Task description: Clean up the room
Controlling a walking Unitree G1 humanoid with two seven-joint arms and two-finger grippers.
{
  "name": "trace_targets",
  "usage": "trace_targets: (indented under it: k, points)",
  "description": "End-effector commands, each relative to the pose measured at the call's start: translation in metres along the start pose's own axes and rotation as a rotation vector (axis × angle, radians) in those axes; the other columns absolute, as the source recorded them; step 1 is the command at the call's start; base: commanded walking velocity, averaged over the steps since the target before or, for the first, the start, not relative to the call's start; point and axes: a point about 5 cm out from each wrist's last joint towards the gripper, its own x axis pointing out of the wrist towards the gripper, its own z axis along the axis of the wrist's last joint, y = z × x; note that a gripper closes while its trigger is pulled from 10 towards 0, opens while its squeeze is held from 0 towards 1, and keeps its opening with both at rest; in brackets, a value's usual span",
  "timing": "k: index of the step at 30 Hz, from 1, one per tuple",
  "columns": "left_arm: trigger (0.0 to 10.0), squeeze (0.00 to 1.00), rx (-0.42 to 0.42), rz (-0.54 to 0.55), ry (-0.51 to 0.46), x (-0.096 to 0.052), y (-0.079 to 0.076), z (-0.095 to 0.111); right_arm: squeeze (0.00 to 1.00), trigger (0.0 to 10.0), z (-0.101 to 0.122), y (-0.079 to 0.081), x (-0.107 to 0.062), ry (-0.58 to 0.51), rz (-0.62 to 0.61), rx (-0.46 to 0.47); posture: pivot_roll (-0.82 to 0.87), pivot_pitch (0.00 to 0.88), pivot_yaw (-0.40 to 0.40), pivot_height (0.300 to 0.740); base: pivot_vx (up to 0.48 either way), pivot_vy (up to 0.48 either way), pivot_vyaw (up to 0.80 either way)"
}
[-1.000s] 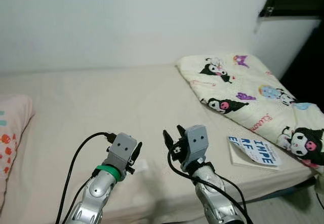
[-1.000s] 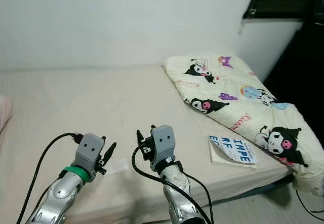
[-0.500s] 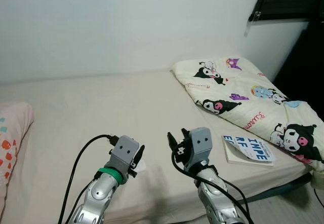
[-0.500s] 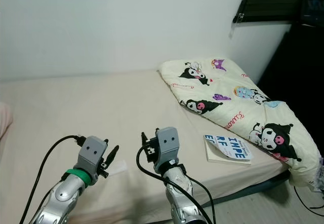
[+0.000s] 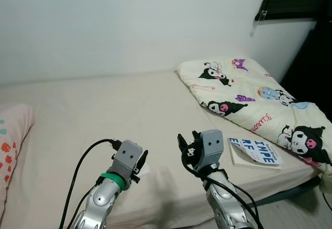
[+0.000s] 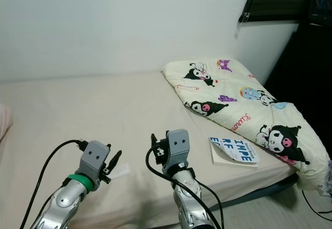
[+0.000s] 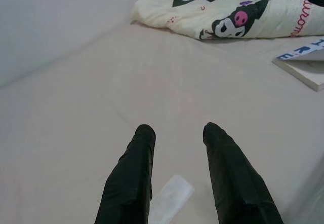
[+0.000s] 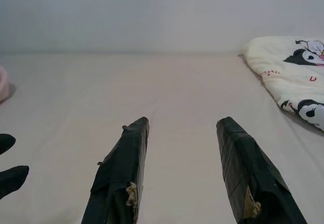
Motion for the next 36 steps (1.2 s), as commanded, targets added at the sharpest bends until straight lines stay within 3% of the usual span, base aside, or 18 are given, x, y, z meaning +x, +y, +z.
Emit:
trace_targets:
  k: [1, 22, 27, 34, 36]
  points:
    - [10.0, 0.0, 0.008, -0.013, 0.046, -0.004, -0.003, -0.011, 0.0, 10.0, -0.003, -0.001, -0.002, 0.016, -0.006, 0.011, -0.1, 0.056, 0.041, 0.65, 0.0, 0.0, 0.0]
    - [10.0, 0.0, 0.015, -0.012, 0.049, -0.004, -0.002, -0.011, 0.0, 10.0, -0.002, 0.002, -0.001, 0.014, 0.013, 0.018, -0.1, 0.054, 0.043, 0.545, 0.0, 0.0, 0.0]
    - [10.0, 0.0, 0.019, 0.003, 0.051, -0.005, 0.0, -0.011, 0.0, 10.0, 0.0, 0.005, 0.0, 0.006, 0.084, -0.003, -0.1, 0.054, 0.042, 0.535, 0.0, 0.0, 0.0]
    - [10.0, 0.0, 0.019, 0.099, 0.056, -0.009, 0.015, -0.012, 0.0, 10.0, 0.002, 0.009, 0.0, 0.012, 0.167, 0.001, -0.07, 0.065, 0.027, 0.535, 0.0, 0.0, 0.0]
    - [10.0, 0.0, 0.01, 0.2, 0.052, -0.016, 0.033, -0.01, 0.0, 10.0, 0.001, 0.007, 0.001, 0.025, 0.188, 0.005, -0.04, 0.084, 0.015, 0.535, 0.0, 0.0, 0.0]
